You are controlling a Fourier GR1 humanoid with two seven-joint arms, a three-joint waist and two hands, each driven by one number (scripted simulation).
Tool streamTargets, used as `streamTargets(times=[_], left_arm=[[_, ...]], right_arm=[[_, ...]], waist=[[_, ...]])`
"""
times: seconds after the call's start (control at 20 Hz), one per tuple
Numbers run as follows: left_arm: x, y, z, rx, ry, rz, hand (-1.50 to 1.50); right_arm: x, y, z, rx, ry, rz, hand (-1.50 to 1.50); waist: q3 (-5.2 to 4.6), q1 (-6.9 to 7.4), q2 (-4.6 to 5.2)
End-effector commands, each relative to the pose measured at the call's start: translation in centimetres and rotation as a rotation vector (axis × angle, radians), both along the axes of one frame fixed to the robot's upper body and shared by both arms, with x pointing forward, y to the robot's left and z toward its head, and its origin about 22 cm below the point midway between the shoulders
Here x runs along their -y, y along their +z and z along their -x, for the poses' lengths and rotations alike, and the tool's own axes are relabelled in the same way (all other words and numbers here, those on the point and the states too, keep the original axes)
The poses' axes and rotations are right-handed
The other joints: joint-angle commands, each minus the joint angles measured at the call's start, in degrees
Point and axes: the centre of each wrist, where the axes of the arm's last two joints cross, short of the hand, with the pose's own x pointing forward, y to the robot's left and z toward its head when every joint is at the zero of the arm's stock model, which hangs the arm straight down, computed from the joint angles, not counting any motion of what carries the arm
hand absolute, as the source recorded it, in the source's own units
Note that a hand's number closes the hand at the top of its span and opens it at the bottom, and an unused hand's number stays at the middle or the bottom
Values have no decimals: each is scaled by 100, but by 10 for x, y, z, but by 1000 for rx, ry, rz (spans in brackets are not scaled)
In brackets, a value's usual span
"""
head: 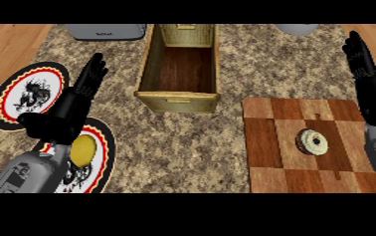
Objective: Pick the cupcake from the cutting board and place it in the basket
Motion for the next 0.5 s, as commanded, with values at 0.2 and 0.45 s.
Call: streamTargets(times=[0.2,0.45], left_arm=[[-21,-3,10,47,-23,-110,0],[-14,-12,7,-2,-78,-101,0]], right_arm=[[72,-30,38,-147,160,-234,150],[-42,-72,40,9,505,-234,-150]], waist=[[-187,-127,97],[-194,-91,104]])
